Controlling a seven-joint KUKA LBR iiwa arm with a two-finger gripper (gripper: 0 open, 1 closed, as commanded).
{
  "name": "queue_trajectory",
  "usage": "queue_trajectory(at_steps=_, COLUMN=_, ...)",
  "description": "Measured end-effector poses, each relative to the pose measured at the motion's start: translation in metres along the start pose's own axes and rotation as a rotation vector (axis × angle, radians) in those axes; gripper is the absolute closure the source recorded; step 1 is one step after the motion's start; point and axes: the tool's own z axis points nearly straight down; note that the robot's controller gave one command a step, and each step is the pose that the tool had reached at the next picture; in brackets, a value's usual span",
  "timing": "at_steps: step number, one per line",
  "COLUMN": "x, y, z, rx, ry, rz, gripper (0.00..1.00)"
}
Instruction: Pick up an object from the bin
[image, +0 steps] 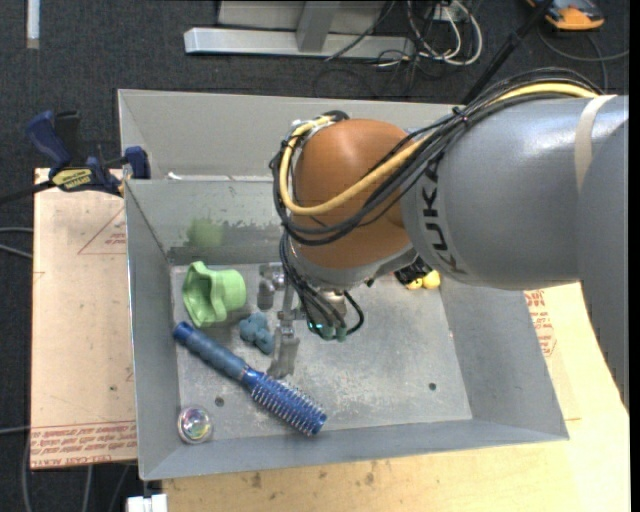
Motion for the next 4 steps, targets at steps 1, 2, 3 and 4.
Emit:
queue_trajectory(at_steps=1, x=0.007, y=0.015, z=0.141, rx=0.000, ry=0.000, rz=0.053, gripper=0.00)
queue_trajectory(at_steps=2, x=0.019, y=0.023, z=0.106, rx=-0.002, ry=-0.007, rz=0.161, gripper=0.00)
queue_trajectory(at_steps=3, x=0.030, y=0.015, z=0.107, rx=-0.001, ry=-0.004, rz=0.183, gripper=0.00)
queue_trajectory(at_steps=4, x=0.036, y=0.008, z=0.138, rx=-0.001, ry=-0.003, rz=0.282, gripper=0.00)
